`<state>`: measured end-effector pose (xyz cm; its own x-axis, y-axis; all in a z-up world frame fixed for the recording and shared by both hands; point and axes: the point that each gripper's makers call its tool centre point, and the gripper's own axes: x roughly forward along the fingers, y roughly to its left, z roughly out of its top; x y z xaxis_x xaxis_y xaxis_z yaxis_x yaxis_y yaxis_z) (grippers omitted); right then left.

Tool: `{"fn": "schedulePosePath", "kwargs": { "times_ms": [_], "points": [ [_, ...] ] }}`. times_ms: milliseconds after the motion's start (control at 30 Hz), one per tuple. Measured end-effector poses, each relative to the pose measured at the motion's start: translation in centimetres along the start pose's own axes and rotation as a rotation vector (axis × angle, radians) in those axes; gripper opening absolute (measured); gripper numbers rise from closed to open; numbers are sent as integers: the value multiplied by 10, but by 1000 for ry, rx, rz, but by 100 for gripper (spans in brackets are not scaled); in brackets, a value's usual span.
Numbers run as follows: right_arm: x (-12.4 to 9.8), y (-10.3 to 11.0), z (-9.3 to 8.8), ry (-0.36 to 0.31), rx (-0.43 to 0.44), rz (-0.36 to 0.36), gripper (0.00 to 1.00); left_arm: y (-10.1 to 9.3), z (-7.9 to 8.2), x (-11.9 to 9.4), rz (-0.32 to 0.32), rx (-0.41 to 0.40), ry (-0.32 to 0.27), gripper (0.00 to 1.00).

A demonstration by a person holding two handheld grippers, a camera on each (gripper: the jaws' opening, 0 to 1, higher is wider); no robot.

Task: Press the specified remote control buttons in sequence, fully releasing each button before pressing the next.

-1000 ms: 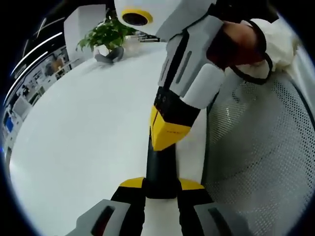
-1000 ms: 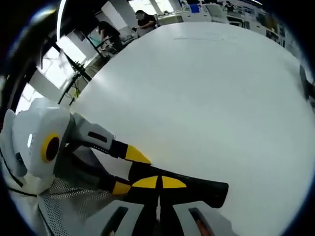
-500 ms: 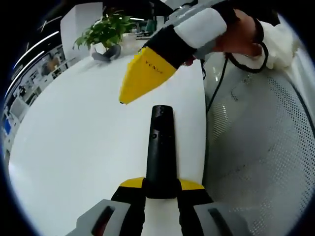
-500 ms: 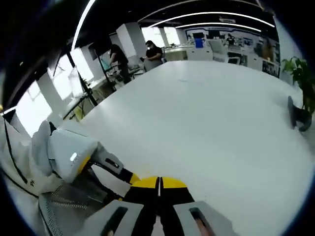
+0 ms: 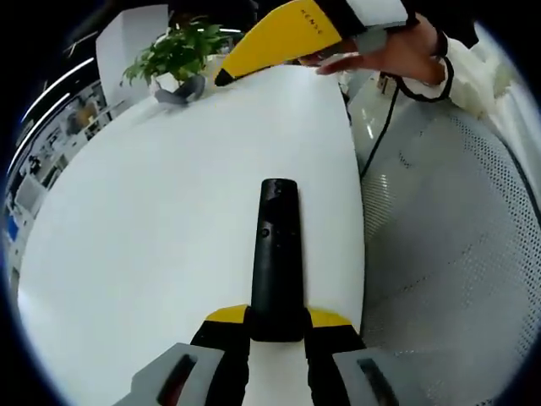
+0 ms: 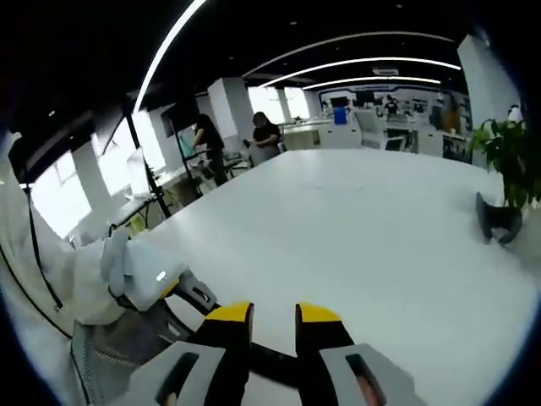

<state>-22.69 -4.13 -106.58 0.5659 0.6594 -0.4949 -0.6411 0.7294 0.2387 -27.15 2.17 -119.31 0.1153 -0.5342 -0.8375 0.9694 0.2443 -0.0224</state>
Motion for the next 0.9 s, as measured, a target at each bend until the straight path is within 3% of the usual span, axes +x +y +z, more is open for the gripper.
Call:
{"fn": "schedulePosePath", "kwargs": {
  "times_ms": [133,400,533,900],
  "points": [
    [-7,-2,8,-50,-1,-9,22,8,-2,0,7,9,15,24],
    [-16,-4,25,-185,-26,-26,46,28,-4,-2,18,14,40,24],
    [-19,-8,25,-184,-51,-43,47,40,-6,-5,26,16,53,24],
    [-22,-9,22,-226,-10,-30,70,63,-6,-6,18,21,67,24]
  ]
}}
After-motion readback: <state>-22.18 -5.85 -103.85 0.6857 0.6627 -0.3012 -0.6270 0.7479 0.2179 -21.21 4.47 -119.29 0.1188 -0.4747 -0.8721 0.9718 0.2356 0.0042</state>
